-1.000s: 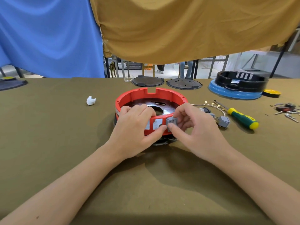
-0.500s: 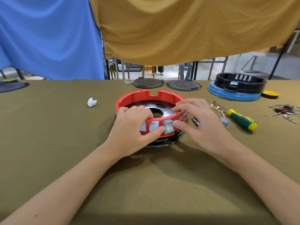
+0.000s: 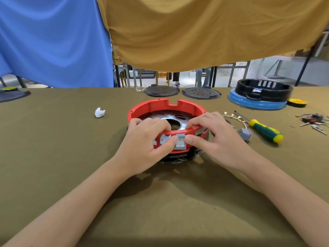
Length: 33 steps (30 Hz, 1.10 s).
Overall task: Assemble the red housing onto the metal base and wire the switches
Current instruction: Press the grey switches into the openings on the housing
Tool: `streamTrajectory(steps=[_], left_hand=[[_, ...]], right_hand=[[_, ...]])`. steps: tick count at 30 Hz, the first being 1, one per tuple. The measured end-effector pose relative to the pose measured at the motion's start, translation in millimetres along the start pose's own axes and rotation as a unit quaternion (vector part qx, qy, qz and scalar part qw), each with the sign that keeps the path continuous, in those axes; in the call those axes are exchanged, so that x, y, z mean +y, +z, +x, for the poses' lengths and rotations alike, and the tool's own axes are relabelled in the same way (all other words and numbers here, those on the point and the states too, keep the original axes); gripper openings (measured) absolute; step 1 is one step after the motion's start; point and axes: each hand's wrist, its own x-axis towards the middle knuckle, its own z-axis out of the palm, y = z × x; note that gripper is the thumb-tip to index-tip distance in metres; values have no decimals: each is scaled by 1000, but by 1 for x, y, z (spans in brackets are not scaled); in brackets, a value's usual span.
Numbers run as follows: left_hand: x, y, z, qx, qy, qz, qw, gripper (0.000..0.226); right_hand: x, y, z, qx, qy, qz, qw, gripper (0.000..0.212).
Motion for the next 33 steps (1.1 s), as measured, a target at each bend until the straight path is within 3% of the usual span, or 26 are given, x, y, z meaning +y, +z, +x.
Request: streamTrajectory(steps=[7,14,23,33], left_hand=[[0,0,1,-7,0,-4,1000,25],[2,-2,1,-13,0,3,1000,24],[3,-4,0,-14,8,2,1000,25],[3,-4,0,-7,8,-7,1000,26]], right_hand=[[-2,-2,1,-3,14,24,1000,19],[-4,-1,2,8,26,25,999,15],[-6,-1,-3,-19,21,1,1000,26],[-12,-2,-2,-17,25,27,999,19]])
